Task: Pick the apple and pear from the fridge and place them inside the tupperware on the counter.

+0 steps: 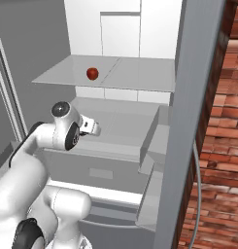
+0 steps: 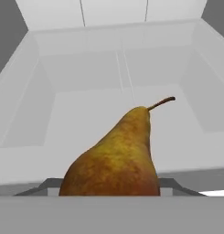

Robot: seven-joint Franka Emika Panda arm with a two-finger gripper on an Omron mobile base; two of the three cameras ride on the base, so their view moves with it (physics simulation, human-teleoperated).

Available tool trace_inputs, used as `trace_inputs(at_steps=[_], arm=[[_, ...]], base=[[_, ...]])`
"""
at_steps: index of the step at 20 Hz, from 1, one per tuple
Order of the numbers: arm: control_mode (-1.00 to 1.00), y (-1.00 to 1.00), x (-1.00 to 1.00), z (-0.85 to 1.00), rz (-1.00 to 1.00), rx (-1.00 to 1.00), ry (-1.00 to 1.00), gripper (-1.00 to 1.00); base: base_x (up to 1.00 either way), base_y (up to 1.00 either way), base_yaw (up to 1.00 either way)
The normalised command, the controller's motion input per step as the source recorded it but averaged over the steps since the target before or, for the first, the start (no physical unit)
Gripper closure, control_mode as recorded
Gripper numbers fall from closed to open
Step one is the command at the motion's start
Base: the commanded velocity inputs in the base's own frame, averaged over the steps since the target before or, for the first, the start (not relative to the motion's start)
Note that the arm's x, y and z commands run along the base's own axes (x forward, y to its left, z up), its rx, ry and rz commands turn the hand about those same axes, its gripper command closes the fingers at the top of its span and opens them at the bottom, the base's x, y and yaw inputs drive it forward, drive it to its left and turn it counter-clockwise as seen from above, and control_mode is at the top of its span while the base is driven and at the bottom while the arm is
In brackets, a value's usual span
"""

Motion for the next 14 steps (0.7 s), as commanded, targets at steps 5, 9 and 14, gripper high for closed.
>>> trace_inputs(at_steps=[5, 9, 14], arm=[[-1.00, -0.06, -0.89, 0.35, 0.00, 0.00, 0.00, 1.00], [-1.00, -0.11, -0.83, 0.50, 0.00, 0.00, 0.00, 1.00], [-1.00, -0.16, -0.91, 0.55, 0.00, 0.00, 0.00, 1.00]], base=[[0.00, 0.00, 0.00], [0.00, 0.00, 0.00], [0.00, 0.00, 0.00]])
